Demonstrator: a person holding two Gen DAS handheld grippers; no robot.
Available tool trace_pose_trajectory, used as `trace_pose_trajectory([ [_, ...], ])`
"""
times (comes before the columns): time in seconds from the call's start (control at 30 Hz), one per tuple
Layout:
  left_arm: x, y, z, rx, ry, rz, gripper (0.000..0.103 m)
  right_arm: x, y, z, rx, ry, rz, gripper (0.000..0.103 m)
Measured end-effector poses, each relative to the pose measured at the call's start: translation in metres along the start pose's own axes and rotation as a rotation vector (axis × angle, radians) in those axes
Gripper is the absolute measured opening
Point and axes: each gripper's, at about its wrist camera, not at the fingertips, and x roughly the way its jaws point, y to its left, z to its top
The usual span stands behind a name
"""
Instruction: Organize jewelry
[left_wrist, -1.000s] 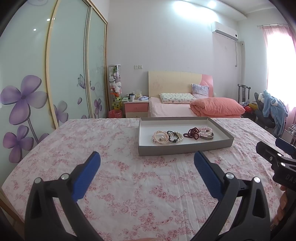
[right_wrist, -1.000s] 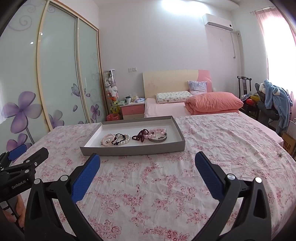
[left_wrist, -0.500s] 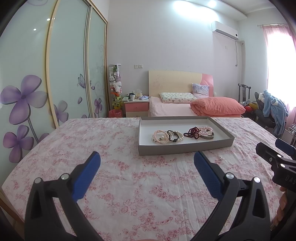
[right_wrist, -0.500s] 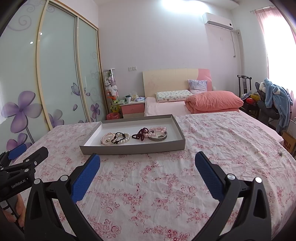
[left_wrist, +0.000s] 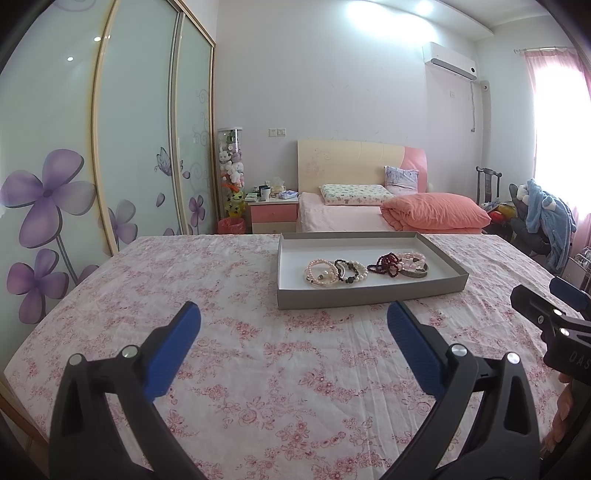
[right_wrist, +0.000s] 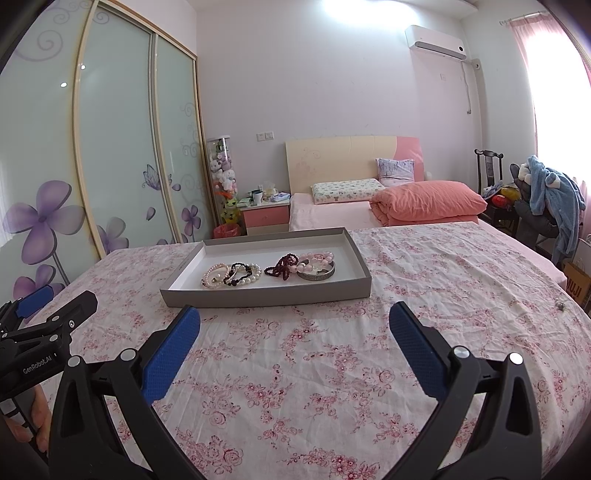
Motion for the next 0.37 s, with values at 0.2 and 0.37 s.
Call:
trace_pose_trajectory([
  [0.2, 0.0004, 0.0017, -0.0014, -0.001, 0.002, 0.004, 0.099, 0.0006, 0.0010, -0.0020, 0.000, 0.002, 0.001, 0.101],
  [0.37, 0.0008, 0.0033, -0.0013, 0.000, 0.004, 0.003, 0.099, 0.0004, 0.0012, -0.0021, 0.000, 0.002, 0.001, 0.101],
])
